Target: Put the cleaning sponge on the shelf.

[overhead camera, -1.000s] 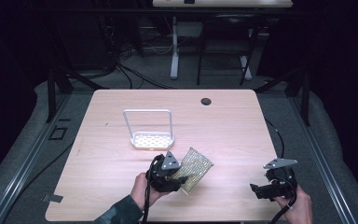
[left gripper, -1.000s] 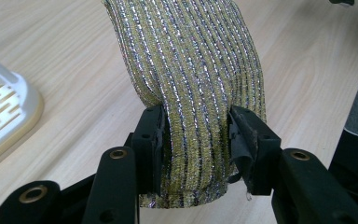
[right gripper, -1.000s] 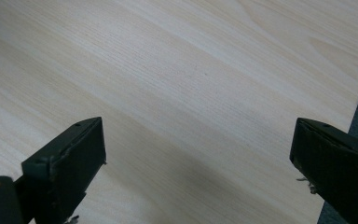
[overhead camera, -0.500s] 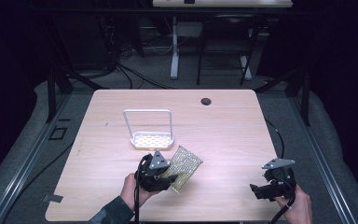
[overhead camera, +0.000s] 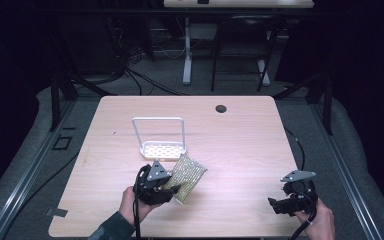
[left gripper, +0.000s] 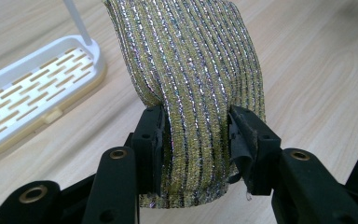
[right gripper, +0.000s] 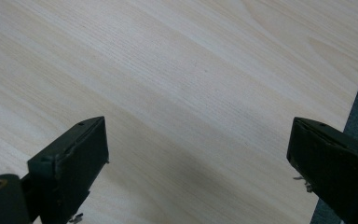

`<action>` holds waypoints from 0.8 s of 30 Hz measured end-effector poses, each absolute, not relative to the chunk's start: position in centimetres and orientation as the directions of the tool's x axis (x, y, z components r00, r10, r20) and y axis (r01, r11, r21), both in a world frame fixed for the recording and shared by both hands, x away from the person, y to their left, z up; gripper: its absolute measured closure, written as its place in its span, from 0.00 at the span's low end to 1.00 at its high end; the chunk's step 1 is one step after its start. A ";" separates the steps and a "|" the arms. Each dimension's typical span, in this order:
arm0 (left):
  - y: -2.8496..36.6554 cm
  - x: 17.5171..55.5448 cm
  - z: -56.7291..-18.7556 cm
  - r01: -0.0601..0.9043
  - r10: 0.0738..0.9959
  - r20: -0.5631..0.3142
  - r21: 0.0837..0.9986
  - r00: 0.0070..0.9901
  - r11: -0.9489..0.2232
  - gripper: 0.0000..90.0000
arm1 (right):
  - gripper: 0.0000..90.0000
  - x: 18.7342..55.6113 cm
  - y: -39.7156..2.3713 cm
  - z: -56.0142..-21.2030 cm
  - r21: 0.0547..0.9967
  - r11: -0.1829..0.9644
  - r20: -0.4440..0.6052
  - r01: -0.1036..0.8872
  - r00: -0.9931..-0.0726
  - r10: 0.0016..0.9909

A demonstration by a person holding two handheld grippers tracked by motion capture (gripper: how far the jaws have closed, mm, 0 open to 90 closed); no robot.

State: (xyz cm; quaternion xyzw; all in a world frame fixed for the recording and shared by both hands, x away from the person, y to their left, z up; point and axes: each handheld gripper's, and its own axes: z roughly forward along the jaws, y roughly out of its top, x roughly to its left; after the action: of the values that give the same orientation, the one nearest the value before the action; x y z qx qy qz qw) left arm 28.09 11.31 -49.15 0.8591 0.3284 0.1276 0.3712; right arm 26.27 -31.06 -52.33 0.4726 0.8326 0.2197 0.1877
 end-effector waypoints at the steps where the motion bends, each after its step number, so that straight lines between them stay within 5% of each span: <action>1: 11.5 28.1 -49.2 0.469 0.663 -0.023 0.725 0.749 -0.505 0.64 | 0.05 26.3 -31.1 -52.3 0.545 0.451 -0.100 0.707 -0.479 0.872; 24: 14.9 30.2 -49.7 0.515 0.762 0.003 0.735 0.648 -0.441 0.64 | 0.06 26.3 -30.9 -52.3 0.547 0.459 -0.110 0.700 -0.483 0.869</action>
State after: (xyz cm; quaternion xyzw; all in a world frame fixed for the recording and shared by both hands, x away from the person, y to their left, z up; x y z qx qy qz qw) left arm 30.23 14.91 -49.71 0.8316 0.3837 0.1695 0.3638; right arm 26.28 -30.93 -52.34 0.4711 0.8324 0.2206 0.1912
